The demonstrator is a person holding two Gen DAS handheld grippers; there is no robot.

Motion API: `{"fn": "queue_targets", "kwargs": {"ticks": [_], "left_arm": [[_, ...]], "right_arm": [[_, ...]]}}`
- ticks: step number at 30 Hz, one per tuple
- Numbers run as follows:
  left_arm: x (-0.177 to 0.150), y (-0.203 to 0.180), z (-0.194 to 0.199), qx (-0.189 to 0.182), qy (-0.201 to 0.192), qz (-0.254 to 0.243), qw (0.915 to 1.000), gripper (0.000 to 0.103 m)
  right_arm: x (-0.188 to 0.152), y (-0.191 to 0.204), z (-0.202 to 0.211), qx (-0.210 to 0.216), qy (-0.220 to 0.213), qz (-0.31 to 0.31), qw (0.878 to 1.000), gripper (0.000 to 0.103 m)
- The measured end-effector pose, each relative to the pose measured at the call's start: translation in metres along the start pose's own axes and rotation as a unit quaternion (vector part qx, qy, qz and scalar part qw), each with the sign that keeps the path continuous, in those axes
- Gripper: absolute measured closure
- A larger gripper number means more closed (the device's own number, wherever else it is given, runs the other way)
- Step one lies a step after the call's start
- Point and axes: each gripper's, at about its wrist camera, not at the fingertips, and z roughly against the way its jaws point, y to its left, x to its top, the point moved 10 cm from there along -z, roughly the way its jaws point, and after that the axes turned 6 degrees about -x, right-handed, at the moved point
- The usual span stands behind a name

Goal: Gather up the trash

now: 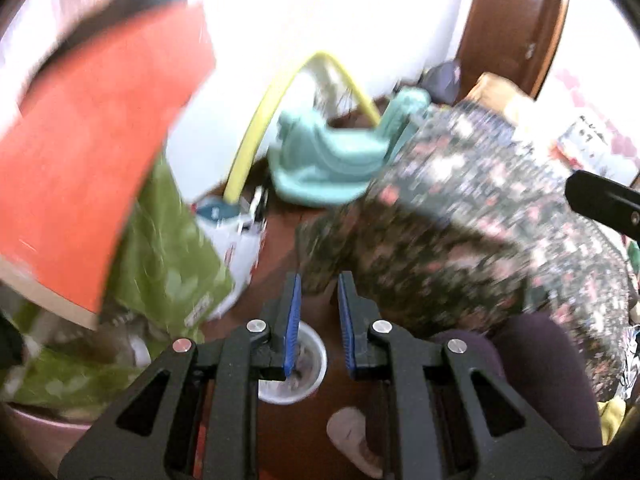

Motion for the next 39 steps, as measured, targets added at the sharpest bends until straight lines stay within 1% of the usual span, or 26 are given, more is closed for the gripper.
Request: {"fn": "queue_targets", "kwargs": {"ticks": [2, 4, 6, 8, 9, 10, 11, 12, 13, 14, 15, 16, 17, 18, 19, 20, 21, 27, 32, 35, 39], "left_arm": [[0.013, -0.014, 0.024, -0.008, -0.030, -0.010, 0.9994, 0.085], [0.024, -0.028, 0.050, -0.020, -0.062, -0.020, 0.9977, 0.085], [0.032, -0.042, 0.077, -0.033, -0.093, -0.032, 0.9946, 0.085], [0.037, -0.052, 0.098, -0.034, -0.117, -0.044, 0.9915, 0.085], [0.039, -0.058, 0.109, -0.032, -0.131, -0.051, 0.9895, 0.085], [0.040, -0.062, 0.118, -0.031, -0.142, -0.055, 0.9878, 0.083], [0.039, -0.067, 0.129, -0.031, -0.154, -0.059, 0.9858, 0.072], [0.039, -0.069, 0.136, -0.032, -0.161, -0.060, 0.9846, 0.064], [0.039, -0.071, 0.143, -0.030, -0.172, -0.061, 0.9828, 0.050], [0.037, -0.073, 0.150, -0.028, -0.181, -0.063, 0.9810, 0.045], [0.036, -0.074, 0.156, -0.025, -0.188, -0.067, 0.9796, 0.044], [0.034, -0.075, 0.158, -0.023, -0.190, -0.072, 0.9789, 0.038], [0.032, -0.076, 0.161, -0.021, -0.190, -0.077, 0.9785, 0.029], [0.031, -0.076, 0.164, -0.019, -0.193, -0.079, 0.9777, 0.024], [0.030, -0.077, 0.166, -0.018, -0.198, -0.081, 0.9767, 0.015], [0.027, -0.077, 0.168, -0.018, -0.200, -0.082, 0.9762, 0.012], [0.026, -0.078, 0.169, -0.018, -0.202, -0.086, 0.9755, 0.012], [0.017, -0.085, 0.168, -0.028, -0.195, -0.095, 0.9757, 0.011], [0.016, -0.086, 0.166, -0.026, -0.191, -0.096, 0.9767, 0.011], [0.015, -0.088, 0.165, -0.031, -0.188, -0.094, 0.9771, 0.011], [0.016, -0.089, 0.162, -0.027, -0.184, -0.097, 0.9777, 0.011]], "right_arm": [[0.010, -0.007, 0.034, -0.019, -0.048, -0.015, 0.999, 0.066], [0.015, -0.011, 0.061, -0.029, -0.085, -0.029, 0.996, 0.066], [0.017, -0.012, 0.084, -0.039, -0.117, -0.041, 0.992, 0.066], [0.015, -0.012, 0.103, -0.051, -0.141, -0.048, 0.988, 0.066], [0.014, -0.013, 0.110, -0.057, -0.151, -0.051, 0.986, 0.064], [0.014, -0.014, 0.115, -0.061, -0.157, -0.054, 0.984, 0.059], [0.011, -0.016, 0.122, -0.070, -0.167, -0.062, 0.981, 0.044], [0.010, -0.019, 0.129, -0.075, -0.175, -0.069, 0.979, 0.032], [0.008, -0.021, 0.134, -0.080, -0.185, -0.076, 0.977, 0.030], [0.006, -0.024, 0.140, -0.088, -0.198, -0.085, 0.973, 0.029], [0.004, -0.026, 0.145, -0.094, -0.203, -0.088, 0.971, 0.025], [0.002, -0.028, 0.148, -0.101, -0.204, -0.089, 0.970, 0.021], [0.001, -0.029, 0.149, -0.108, -0.202, -0.089, 0.969, 0.013], [-0.001, -0.030, 0.151, -0.114, -0.201, -0.091, 0.969, 0.008], [-0.002, -0.031, 0.154, -0.118, -0.204, -0.093, 0.967, 0.008], [-0.004, -0.033, 0.156, -0.121, -0.206, -0.094, 0.966, 0.006], [-0.004, -0.033, 0.158, -0.126, -0.210, -0.097, 0.965, 0.000], [-0.011, -0.037, 0.156, -0.132, -0.199, -0.115, 0.964, 0.000], [-0.019, -0.045, 0.151, -0.134, -0.185, -0.124, 0.965, 0.000], [-0.020, -0.049, 0.151, -0.139, -0.185, -0.129, 0.964, 0.000], [-0.019, -0.050, 0.151, -0.152, -0.186, -0.123, 0.963, 0.000]]}}
